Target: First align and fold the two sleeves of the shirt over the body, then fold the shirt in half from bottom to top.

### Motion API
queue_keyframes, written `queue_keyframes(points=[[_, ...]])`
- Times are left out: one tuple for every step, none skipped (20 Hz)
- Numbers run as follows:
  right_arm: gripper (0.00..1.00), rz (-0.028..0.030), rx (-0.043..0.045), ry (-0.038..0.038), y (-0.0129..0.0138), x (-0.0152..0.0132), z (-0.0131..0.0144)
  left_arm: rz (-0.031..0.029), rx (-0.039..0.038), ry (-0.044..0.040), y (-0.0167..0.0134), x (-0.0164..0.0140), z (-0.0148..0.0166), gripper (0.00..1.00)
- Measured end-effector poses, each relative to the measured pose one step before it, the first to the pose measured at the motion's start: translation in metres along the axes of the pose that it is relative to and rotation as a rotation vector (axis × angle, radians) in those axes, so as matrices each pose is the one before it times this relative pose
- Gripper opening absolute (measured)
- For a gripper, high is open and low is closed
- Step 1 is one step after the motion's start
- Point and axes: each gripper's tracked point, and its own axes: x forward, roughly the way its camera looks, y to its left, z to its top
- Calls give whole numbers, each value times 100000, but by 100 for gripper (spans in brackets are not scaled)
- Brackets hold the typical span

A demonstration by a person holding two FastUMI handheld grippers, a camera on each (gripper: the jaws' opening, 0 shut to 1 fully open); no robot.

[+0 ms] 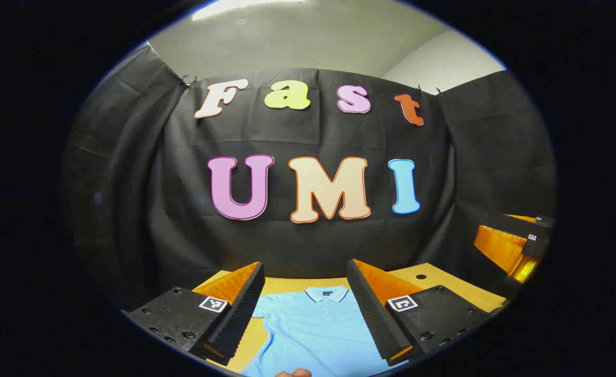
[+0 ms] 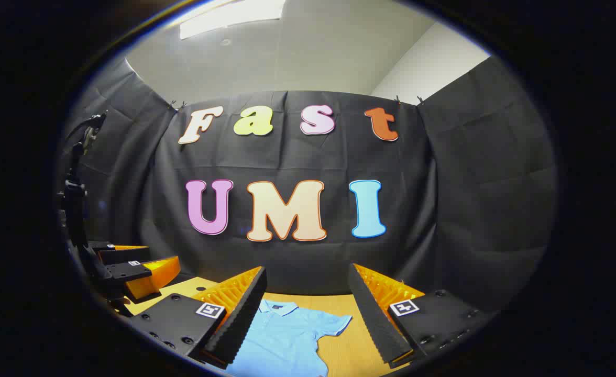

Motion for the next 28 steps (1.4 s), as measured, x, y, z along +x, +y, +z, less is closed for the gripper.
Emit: queue_keyframes(points=[[98,20,-366,962,116,-38,-369,430,-733,7,241,-438,37,94],[98,89,199,398,220,-25,-92,-486,-562,-1044,-102,-150,308,94],[98,-422,534,504,31,-77,165,275,523,-120,259,-39,149,94],[98,609,859,13,223,-126,149,691,976,1231,443,-143,-487,94],[98,489,476,-437,370,119,142,672,200,96,358,-101,-20,94],[98,-210,-258,-331,188,74,70,494,-753,-888,229,-42,436,95],[98,-276,-285,334,4,-30,-221,21,-799,-560,140,-88,224,94],[98,397,60,900,303,-96,-244,138,-164,620,95,-50,-387,94],[96,502,67,52,353,-59,-78,88,135,374,233,-51,-216,94],[98,-133,-359,-530,96,9,203,-125,38,-242,59,71,53,94],[98,-227,-519,-414,-46,-157,233,102,352,151,96,17,21,95],[99,264,-238,-4,68,40,84,29,204,101,96,37,-152,94],[98,404,-34,-660,301,-99,42,80,92,-164,98,-13,49,94],[99,57,-307,-514,100,184,107,127,45,-468,147,67,69,95],[98,-391,-489,392,-170,181,-187,66,-76,-103,81,17,31,94],[98,-255,-90,1139,-42,99,-260,-198,-289,-106,8,29,-111,94],[98,292,423,421,159,33,-75,-402,-172,164,-67,150,22,94],[98,-32,199,-267,70,118,132,-175,-93,-99,-4,178,-59,94],[96,-470,-299,-231,-71,209,34,-280,-72,62,39,106,45,95],[98,-438,-303,34,-104,222,26,-298,14,-192,1,151,-15,94],[98,-239,17,244,73,288,-186,-300,88,-336,30,270,102,95],[98,139,195,465,156,257,-150,-304,200,152,55,229,-176,95],[98,107,-129,140,197,246,-104,-237,114,-2,115,295,53,94],[98,-325,-470,108,-92,295,-64,-93,41,-34,85,277,8,94],[98,-326,-540,139,-29,542,-103,-61,-85,141,133,352,49,94],[98,-495,-654,208,-81,580,-133,-63,-205,70,117,356,-62,94],[98,-574,-841,419,-243,572,-215,-238,-254,-15,53,312,113,94],[99,-366,-685,325,-202,680,-143,-117,-74,-136,175,321,49,94]])
